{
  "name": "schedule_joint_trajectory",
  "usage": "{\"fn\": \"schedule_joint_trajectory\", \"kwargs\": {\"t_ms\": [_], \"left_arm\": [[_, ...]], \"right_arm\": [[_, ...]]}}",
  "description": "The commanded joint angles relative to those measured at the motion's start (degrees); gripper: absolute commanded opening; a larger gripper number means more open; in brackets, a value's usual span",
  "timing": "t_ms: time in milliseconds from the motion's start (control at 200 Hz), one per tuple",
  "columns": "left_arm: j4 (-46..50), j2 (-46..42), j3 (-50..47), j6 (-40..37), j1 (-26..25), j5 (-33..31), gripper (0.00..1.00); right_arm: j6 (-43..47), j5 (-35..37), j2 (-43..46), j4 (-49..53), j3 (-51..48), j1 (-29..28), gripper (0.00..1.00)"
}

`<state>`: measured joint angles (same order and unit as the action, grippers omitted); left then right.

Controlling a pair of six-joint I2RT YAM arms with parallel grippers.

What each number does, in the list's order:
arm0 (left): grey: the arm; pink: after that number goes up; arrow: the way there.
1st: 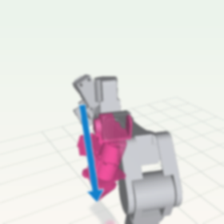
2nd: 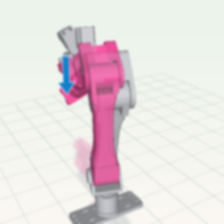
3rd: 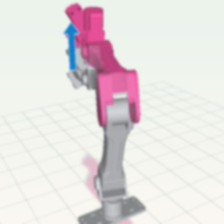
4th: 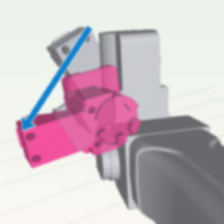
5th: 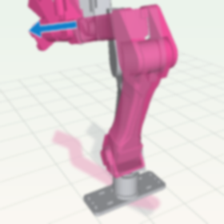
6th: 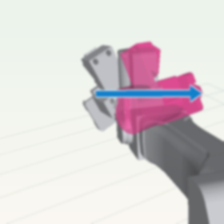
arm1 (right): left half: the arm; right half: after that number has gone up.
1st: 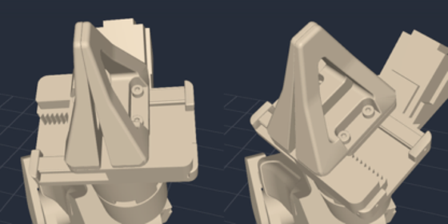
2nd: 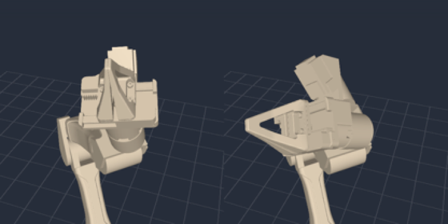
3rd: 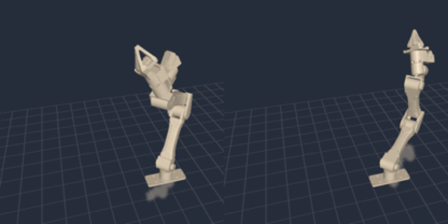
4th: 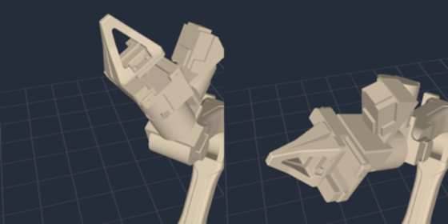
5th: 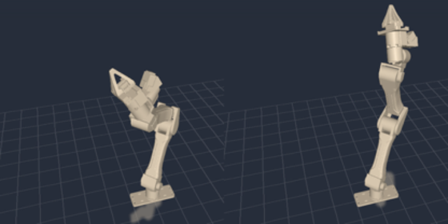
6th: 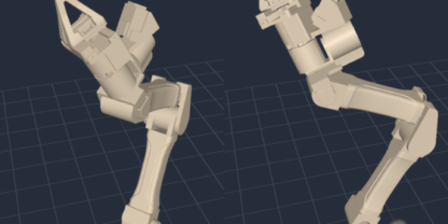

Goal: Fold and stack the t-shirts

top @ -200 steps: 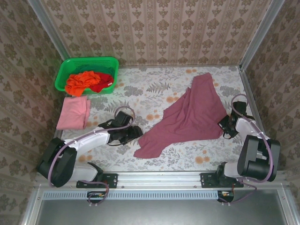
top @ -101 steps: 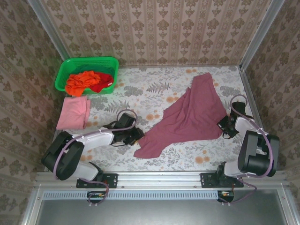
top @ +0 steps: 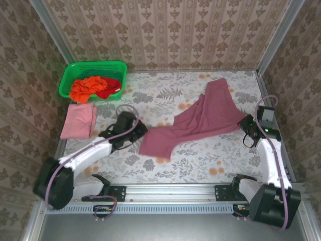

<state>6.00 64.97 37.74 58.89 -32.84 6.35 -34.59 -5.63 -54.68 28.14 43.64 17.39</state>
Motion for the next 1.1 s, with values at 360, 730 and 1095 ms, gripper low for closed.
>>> {"fn": "schedule_joint_trajectory", "kwargs": {"t_ms": [360, 730, 1095], "left_arm": [[18.99, -21.04, 26.51, -28.13, 12.16, -15.57, 0.0], [17.57, 3.3, 45.66, -34.4, 16.63, -7.8, 0.0], [17.86, 21.12, 72.71, -32.96, 23.25, 1.34, 0.0]], "right_arm": [[4.0, -3.4, 17.3, -1.75, 25.45, -0.55, 0.0], [2.92, -8.69, -4.61, -11.24, 31.54, -1.24, 0.0], [1.17, -9.92, -25.88, -14.68, 54.33, -4.09, 0.0]]}}
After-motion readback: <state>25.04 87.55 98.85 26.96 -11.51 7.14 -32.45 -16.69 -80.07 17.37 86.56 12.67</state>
